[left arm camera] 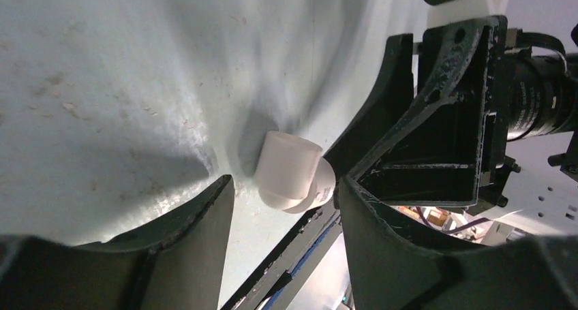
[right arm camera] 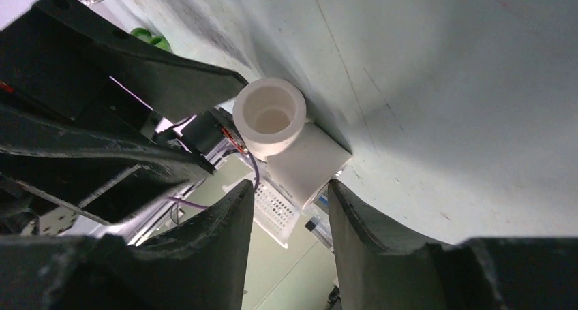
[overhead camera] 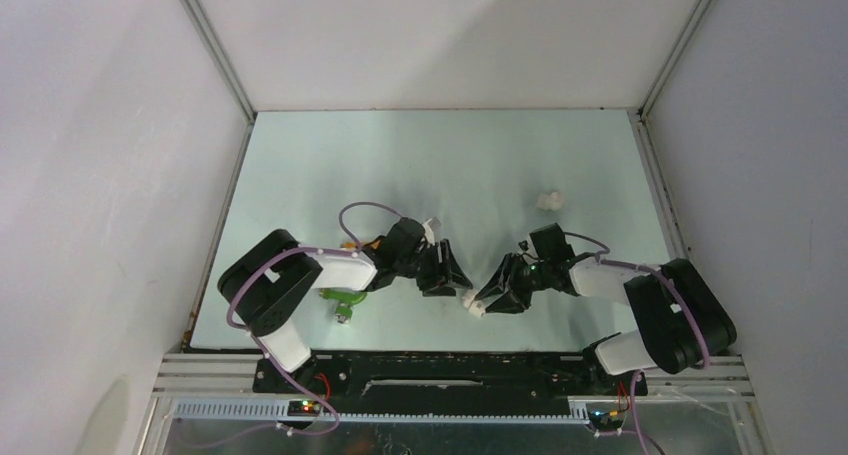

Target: Install the water faucets

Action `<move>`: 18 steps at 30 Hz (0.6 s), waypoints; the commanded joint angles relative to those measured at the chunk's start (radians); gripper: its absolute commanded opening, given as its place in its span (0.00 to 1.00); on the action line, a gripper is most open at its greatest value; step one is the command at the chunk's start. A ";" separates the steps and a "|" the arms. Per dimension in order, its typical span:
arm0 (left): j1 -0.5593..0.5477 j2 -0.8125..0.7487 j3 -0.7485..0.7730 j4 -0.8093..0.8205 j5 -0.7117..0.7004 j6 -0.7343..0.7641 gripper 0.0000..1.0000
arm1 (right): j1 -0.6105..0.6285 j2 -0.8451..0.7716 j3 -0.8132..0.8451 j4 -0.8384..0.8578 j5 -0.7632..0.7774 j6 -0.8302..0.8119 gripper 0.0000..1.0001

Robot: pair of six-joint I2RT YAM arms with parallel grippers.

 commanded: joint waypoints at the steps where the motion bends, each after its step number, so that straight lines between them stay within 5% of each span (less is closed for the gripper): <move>1: -0.032 0.014 0.026 0.067 0.029 -0.032 0.59 | 0.015 0.043 -0.001 0.175 -0.031 0.075 0.46; 13: -0.061 0.028 -0.081 0.271 -0.010 -0.170 0.42 | 0.038 0.113 -0.001 0.340 -0.060 0.154 0.24; 18: -0.058 -0.029 -0.080 0.222 -0.054 -0.154 0.46 | 0.057 0.116 -0.001 0.291 -0.066 0.115 0.00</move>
